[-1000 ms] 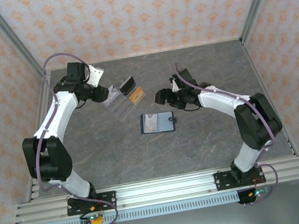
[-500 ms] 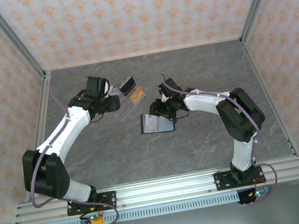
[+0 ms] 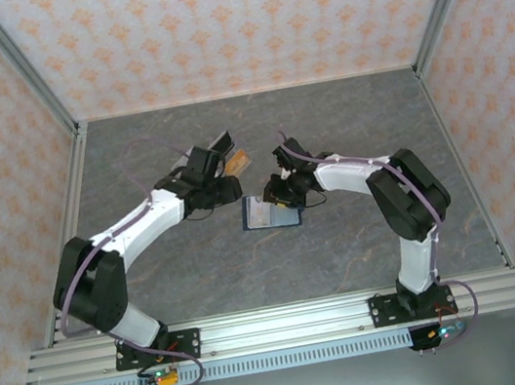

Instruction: Take the credit cards out of the card holder

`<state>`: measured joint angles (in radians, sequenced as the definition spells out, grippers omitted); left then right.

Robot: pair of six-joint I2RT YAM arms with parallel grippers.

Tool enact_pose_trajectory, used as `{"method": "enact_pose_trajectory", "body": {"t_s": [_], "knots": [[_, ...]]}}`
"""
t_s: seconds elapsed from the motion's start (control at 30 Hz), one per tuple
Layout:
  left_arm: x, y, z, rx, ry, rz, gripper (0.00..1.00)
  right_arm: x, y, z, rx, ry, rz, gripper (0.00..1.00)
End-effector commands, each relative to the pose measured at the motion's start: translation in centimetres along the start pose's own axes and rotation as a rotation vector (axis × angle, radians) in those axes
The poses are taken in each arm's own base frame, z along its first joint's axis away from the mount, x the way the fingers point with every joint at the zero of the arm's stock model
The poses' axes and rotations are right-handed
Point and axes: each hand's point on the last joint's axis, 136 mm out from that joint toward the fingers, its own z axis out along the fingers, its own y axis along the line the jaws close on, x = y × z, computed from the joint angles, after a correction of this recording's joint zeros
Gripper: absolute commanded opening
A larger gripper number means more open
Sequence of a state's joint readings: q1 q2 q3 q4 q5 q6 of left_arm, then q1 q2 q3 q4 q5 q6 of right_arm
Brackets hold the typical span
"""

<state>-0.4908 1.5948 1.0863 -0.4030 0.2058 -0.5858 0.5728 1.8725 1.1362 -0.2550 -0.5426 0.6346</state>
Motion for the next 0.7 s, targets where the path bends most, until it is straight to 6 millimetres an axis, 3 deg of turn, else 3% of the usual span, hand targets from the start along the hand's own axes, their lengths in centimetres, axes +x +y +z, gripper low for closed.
{"method": "enact_pose_trajectory", "body": {"t_s": [0.0,0.13,0.67], "knots": [[0.8,-1.8,1.9,0.043,0.026,-0.044,0.5,0.1,-0.3,0.5,0.017,0.02,0.011,0.28],[1.7,-2.0,3.6,0.011,0.063,-0.039,0.44,0.2,0.1,0.6,-0.003,0.029,-0.005,0.25],[3.0,-0.4,7.1,-0.095,0.117,-0.006,0.19,-0.2,1.2,-0.2,-0.055,-0.004,-0.043,0.19]]}}
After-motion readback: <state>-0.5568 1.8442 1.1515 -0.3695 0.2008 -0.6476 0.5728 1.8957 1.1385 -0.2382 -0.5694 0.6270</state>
